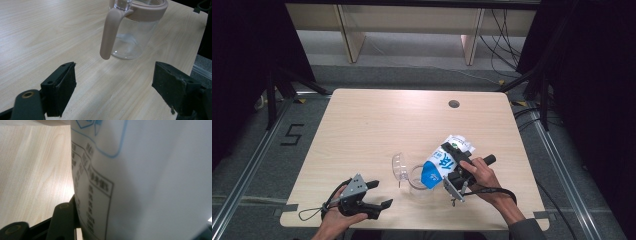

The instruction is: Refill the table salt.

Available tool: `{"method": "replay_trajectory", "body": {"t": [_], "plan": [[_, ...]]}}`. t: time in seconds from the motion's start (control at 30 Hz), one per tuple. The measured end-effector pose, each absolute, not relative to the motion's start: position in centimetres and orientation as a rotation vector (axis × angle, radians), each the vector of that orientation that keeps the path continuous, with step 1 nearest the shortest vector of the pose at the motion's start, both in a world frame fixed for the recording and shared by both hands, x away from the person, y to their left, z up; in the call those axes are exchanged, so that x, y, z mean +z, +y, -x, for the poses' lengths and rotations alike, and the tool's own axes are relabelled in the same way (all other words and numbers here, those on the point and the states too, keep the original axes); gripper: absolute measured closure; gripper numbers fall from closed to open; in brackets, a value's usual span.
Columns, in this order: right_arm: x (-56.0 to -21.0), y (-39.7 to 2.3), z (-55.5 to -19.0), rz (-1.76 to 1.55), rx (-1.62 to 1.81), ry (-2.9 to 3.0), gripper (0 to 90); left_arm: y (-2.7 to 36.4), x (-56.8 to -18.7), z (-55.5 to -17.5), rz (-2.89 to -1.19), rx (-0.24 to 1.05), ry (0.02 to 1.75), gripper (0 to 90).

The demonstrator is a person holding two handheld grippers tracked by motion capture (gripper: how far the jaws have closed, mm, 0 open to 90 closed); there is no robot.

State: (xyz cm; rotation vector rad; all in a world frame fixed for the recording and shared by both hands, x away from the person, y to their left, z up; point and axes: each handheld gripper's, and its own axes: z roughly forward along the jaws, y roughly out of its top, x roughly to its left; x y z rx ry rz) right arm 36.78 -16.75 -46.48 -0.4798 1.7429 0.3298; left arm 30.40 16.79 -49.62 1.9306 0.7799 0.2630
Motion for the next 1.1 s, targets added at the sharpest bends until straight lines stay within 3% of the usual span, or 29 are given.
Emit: {"method": "replay_trajectory", "body": {"t": [1.1], "plan": [[-46.56, -16.64, -36.77, 0.522, 0.28, 1.717, 48.3, 16.81, -49.63, -30.42, -1.931, 0.264, 0.776, 18.3]]}}
